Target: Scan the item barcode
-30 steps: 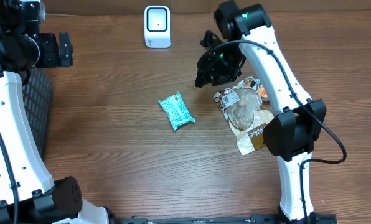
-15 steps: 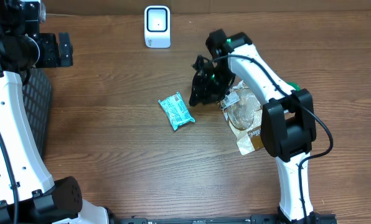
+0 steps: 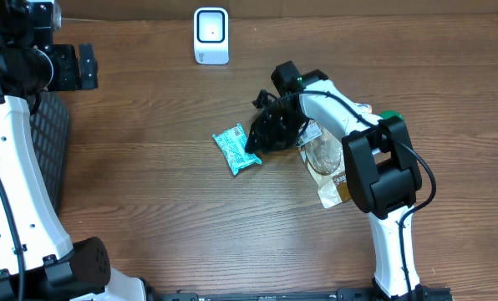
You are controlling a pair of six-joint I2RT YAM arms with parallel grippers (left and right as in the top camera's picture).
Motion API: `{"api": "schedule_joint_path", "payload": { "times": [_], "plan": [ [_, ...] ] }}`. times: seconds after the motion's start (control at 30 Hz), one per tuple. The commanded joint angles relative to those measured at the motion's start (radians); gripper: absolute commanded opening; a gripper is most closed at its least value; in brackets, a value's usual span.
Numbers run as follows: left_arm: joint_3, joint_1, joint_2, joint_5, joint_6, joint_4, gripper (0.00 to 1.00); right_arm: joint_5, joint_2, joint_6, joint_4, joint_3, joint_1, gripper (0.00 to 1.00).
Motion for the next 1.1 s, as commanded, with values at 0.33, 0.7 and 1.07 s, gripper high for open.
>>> {"api": "schedule_joint_path", "payload": {
  "times": [0.33,0.7,1.07],
  "plan": [
    [0.020,0.002,0.003,0.000,0.019,0.001,0.99,-0.005,-0.015,0.114,0.077,-0.081,0.055,0.29],
    [0.020,0.002,0.003,0.000,0.019,0.001,1.00,-0.005,-0.061,0.127,0.082,-0.063,0.032,0.04],
    [0.020,0.002,0.003,0.000,0.019,0.001,1.00,-0.005,-0.416,0.065,0.049,-0.025,0.022,0.04]
  ]
}}
